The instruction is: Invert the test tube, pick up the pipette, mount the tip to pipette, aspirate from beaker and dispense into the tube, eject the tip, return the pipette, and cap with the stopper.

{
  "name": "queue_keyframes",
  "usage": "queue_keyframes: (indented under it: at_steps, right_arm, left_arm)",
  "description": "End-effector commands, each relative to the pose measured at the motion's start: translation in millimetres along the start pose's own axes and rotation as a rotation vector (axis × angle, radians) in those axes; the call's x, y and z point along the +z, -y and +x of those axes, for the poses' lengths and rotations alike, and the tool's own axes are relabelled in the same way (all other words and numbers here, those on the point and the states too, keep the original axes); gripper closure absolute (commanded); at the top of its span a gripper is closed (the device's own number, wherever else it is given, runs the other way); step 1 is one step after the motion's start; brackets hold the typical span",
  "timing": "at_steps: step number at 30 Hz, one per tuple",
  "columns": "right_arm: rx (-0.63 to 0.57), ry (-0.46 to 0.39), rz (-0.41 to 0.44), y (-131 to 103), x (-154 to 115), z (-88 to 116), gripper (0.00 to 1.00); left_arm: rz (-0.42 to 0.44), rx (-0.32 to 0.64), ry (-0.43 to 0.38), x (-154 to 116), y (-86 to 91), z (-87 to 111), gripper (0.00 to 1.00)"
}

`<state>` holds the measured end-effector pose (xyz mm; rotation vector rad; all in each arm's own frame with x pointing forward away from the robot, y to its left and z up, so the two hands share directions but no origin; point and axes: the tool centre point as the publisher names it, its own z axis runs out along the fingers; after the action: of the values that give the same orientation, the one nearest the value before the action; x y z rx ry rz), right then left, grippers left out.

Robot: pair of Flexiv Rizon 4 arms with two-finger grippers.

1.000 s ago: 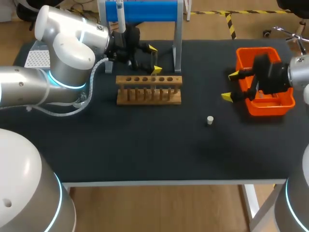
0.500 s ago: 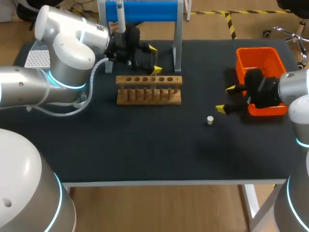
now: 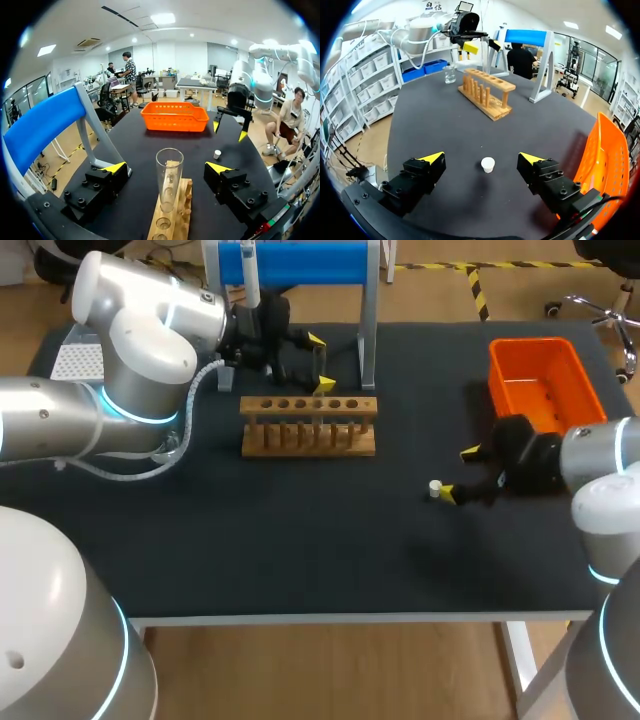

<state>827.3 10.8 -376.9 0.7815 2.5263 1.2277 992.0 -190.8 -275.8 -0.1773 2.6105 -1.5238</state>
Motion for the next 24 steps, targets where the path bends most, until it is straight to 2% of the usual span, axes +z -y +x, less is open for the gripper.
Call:
queue_keyframes:
  at_steps: [1,2,6,8,10,14,18,24]
  right_arm:
    - [-0.004,0.014,0.009,3.6,5.2,4.1,0.10]
    - [-0.004,0.015,0.011,4.4,5.7,4.8,0.08]
    - [-0.011,0.021,0.021,6.8,10.7,6.4,0.20]
    - [-0.010,0.022,0.023,7.2,12.8,6.7,0.17]
    - [-0.010,0.024,0.025,8.3,15.1,7.1,0.19]
    - [-0.008,0.026,0.037,11.3,19.1,7.9,0.11]
    - [-0.002,0.027,0.046,13.2,22.6,7.8,0.18]
    - [0.013,0.037,0.054,16.4,29.7,5.4,0.18]
  left_arm:
    - [0.004,0.001,0.002,0.3,-1.0,0.4,0.00]
    - [0.004,0.001,0.002,0.3,-1.0,0.4,0.00]
    - [0.004,0.001,0.002,0.3,-1.0,0.4,0.00]
    - [0.004,0.001,0.002,0.3,-1.0,0.4,0.00]
    - [0.004,0.001,0.002,0.3,-1.0,0.4,0.00]
    - [0.004,0.001,0.002,0.3,-1.0,0.4,0.00]
    - [0.004,0.001,0.002,0.3,-1.0,0.4,0.00]
    - [0.004,0.001,0.002,0.3,-1.0,0.4,0.00]
